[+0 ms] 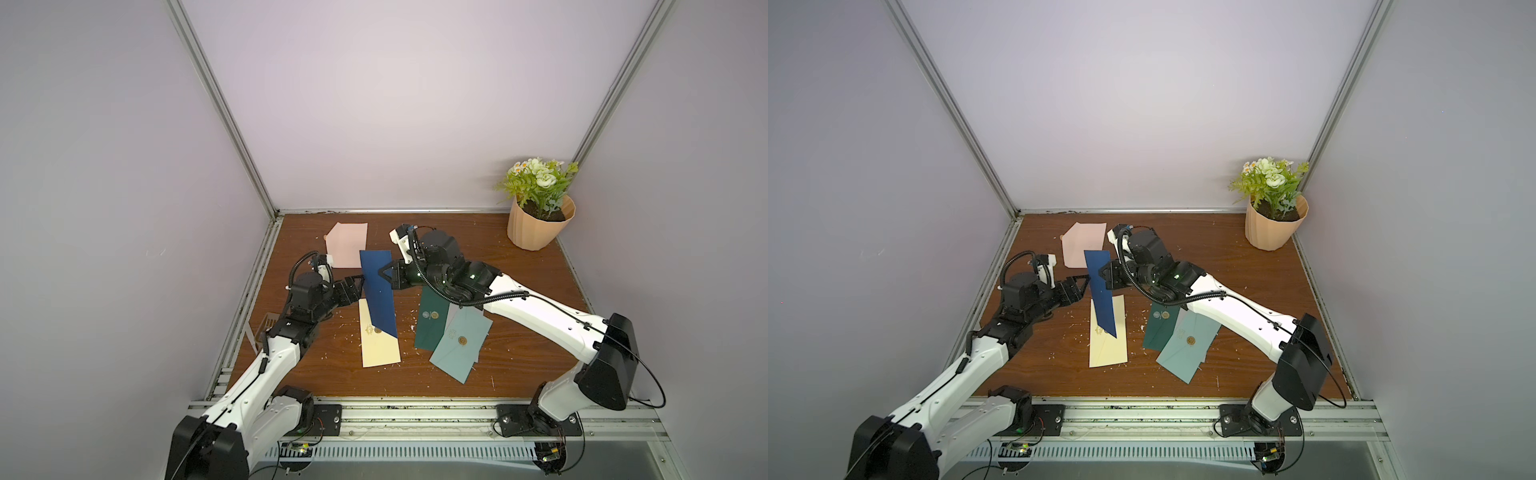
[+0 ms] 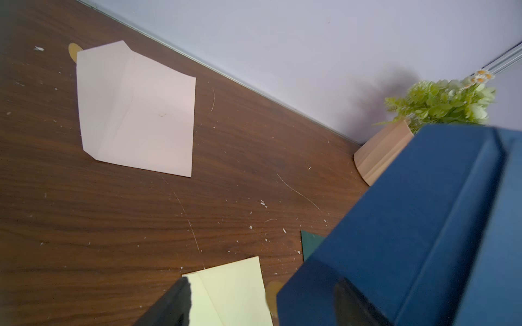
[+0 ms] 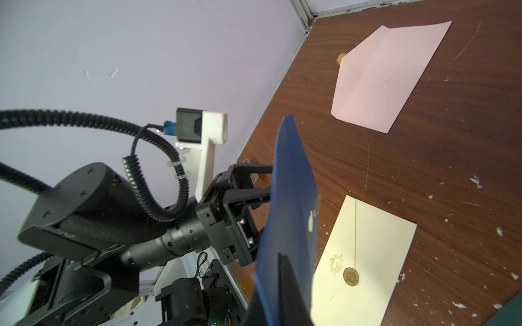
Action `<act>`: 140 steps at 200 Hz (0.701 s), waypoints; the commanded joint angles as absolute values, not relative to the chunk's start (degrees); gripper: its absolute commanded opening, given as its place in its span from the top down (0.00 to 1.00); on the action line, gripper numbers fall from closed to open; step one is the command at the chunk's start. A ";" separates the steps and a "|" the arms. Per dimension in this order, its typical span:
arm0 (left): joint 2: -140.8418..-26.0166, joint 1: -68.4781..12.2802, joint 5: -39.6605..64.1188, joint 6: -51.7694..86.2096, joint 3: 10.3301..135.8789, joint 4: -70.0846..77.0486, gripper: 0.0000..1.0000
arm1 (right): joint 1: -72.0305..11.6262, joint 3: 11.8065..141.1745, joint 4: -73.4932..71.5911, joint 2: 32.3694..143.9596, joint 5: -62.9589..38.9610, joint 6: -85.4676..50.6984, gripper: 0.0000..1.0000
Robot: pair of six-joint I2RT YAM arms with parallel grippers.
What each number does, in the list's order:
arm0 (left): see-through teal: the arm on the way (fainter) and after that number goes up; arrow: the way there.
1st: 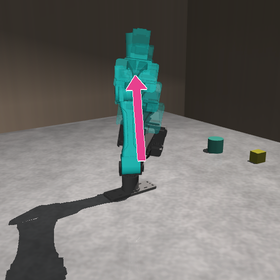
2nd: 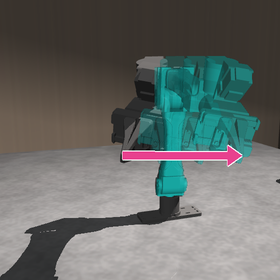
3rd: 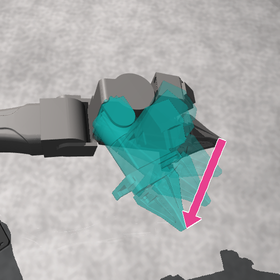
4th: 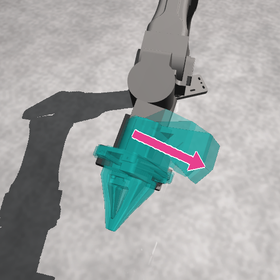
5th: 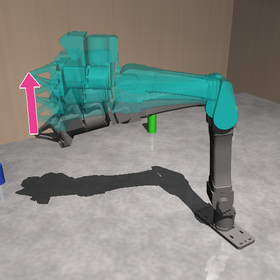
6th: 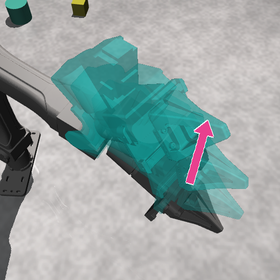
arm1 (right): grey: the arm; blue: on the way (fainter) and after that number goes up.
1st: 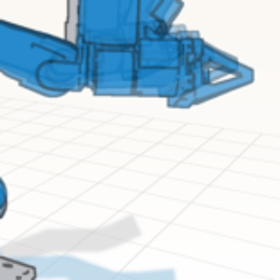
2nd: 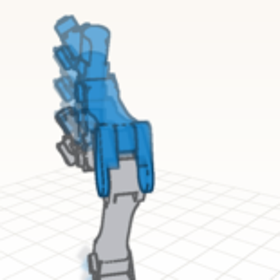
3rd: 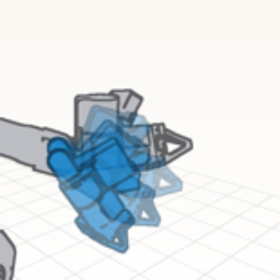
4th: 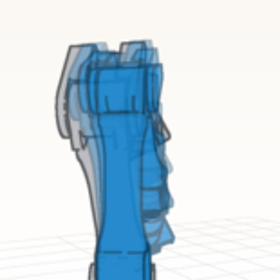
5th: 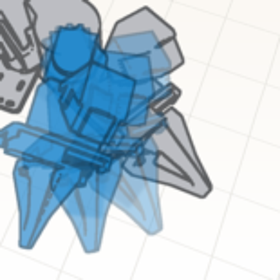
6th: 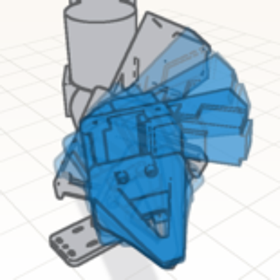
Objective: Open the envelope
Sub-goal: Open the envelope flap on the envelope.
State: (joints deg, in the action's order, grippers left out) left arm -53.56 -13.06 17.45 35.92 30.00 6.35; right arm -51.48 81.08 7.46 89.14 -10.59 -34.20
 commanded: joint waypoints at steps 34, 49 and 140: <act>-41.83 -12.21 20.81 39.99 26.35 10.16 0.04 | -46.56 83.75 6.83 84.22 -11.18 -33.73 1.00; -39.01 -12.19 23.06 41.68 24.44 13.30 0.00 | -45.71 83.89 5.91 84.12 -11.84 -34.22 1.00; -40.69 -11.87 30.50 45.37 18.72 27.87 0.07 | -44.13 84.21 0.32 84.47 -20.74 -39.79 1.00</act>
State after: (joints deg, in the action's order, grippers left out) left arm -40.27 -12.73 28.05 43.77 19.07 21.47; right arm -44.73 82.37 5.52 85.65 -15.92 -36.80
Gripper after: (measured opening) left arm 0.962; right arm 0.066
